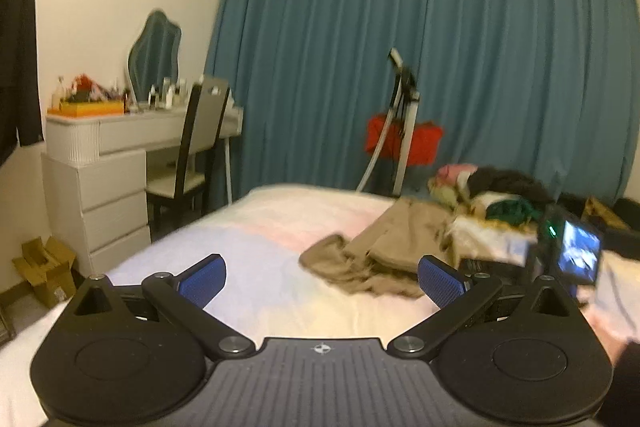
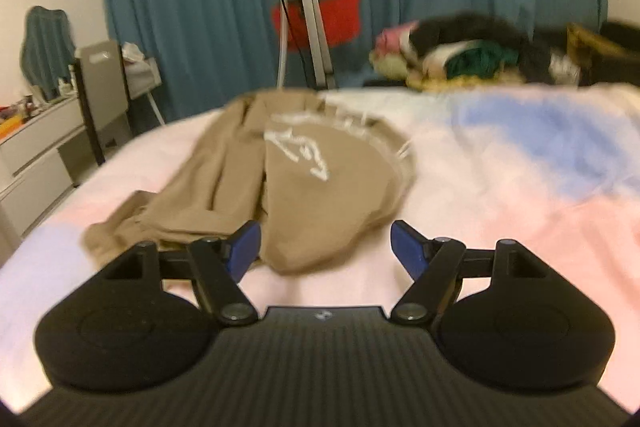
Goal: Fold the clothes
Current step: 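Grasp the beige shirt with the right gripper and lift it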
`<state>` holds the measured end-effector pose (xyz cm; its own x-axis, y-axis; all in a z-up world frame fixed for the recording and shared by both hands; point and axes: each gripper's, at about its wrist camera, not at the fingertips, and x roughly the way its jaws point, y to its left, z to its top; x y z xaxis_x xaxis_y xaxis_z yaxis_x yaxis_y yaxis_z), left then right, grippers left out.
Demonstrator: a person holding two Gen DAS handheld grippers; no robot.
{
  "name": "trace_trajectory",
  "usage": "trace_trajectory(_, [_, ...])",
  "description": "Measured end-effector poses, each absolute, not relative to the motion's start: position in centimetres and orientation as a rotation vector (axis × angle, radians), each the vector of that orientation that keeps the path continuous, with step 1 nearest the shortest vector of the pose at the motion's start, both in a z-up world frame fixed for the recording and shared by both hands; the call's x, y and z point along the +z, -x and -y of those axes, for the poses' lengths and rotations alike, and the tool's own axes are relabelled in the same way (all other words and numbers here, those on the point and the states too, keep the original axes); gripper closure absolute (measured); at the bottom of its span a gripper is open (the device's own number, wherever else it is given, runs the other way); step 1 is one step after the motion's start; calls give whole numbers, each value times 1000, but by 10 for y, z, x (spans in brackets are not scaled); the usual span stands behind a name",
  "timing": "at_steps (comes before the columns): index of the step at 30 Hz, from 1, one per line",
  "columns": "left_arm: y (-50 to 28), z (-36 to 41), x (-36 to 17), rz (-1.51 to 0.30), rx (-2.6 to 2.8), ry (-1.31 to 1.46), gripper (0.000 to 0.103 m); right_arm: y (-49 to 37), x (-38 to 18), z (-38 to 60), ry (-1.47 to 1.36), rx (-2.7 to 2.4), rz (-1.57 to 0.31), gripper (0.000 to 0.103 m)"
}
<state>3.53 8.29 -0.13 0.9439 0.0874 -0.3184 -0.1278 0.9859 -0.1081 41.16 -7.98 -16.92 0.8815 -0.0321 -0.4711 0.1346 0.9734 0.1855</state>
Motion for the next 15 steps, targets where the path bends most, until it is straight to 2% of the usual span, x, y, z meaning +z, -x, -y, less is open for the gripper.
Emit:
trace_trajectory(3, [-57, -92, -26, -355, 110, 160, 0, -450, -190, 75, -224, -170, -479, 30])
trace_trajectory(4, [-64, -95, -34, -367, 101, 171, 0, -459, -195, 75, -241, -187, -479, 33])
trace_trajectory(6, [-77, -99, -49, -390, 58, 185, 0, -466, -197, 73, -267, -186, -457, 49])
trace_trajectory(7, [-82, -100, -55, -399, 44, 185, 0, -464, -193, 71, -254, -197, -442, 70])
trace_trajectory(8, [-87, -100, -61, -407, 29, 187, 0, -460, -187, 71, -244, -194, -427, 83])
trace_trajectory(10, [-94, -102, -68, -414, 1, 200, 0, -449, -173, 75, -231, -157, -400, 87])
trace_trajectory(15, [-104, -102, -70, -397, -36, 227, 0, -385, -119, 93, -239, -25, -235, 88])
